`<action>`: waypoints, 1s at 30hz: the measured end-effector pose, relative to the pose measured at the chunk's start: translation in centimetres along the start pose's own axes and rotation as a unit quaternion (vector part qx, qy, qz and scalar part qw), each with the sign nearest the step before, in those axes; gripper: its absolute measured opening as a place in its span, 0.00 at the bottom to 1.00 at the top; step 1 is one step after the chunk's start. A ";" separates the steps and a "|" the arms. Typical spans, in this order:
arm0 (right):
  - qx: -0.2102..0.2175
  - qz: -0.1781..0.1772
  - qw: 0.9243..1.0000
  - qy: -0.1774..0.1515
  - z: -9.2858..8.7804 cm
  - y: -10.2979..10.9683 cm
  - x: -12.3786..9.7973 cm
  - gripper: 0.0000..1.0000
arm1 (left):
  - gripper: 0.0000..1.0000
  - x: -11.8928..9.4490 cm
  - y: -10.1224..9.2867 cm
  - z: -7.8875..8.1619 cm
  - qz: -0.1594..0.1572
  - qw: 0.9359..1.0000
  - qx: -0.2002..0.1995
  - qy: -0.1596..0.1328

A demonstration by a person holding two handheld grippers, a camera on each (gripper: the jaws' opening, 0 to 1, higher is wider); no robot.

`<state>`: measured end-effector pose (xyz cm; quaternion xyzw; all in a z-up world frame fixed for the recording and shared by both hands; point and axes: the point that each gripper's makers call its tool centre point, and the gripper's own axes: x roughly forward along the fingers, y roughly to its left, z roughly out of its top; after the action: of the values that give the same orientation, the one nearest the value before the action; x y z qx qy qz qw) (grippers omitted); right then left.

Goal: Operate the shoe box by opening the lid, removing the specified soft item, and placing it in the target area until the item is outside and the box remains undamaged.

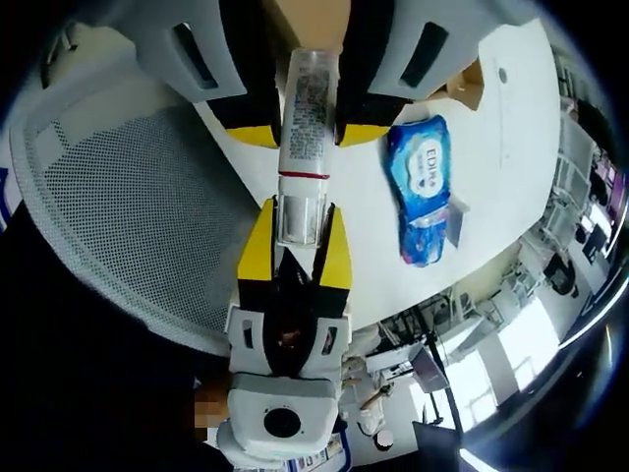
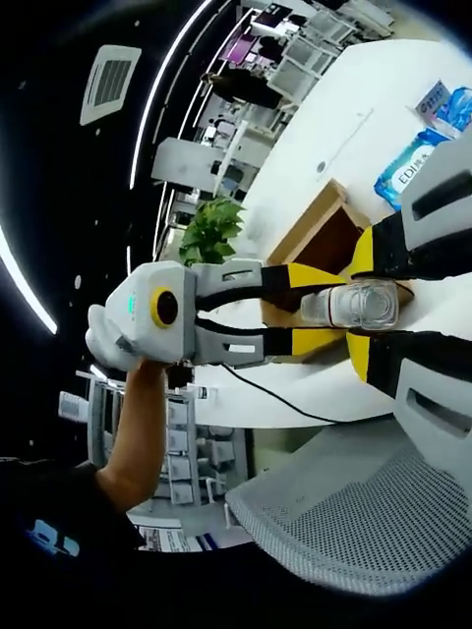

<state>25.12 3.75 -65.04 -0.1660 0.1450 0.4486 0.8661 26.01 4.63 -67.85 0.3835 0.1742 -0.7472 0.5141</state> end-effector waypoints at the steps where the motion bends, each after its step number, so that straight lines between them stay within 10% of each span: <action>1: 0.002 -0.001 1.000 0.000 0.0 -0.1 0.0 0.13 | 0.21 0.0 0.2 0.0 0.004 1.000 -0.001 -0.001; 20: 0.002 -0.011 1.000 0.016 -0.6 -0.7 0.1 0.13 | 0.43 -0.6 1.6 -0.5 0.057 0.996 -0.065 -0.021; 30: 0.002 -0.015 1.000 0.023 -0.7 -1.9 -0.1 0.13 | 0.58 -1.8 3.0 -0.8 0.132 0.979 -0.139 -0.075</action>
<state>26.56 2.33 -65.37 -0.1772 0.1631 0.4309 0.8697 29.36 5.05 -66.63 0.2712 0.1849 -0.6678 0.6681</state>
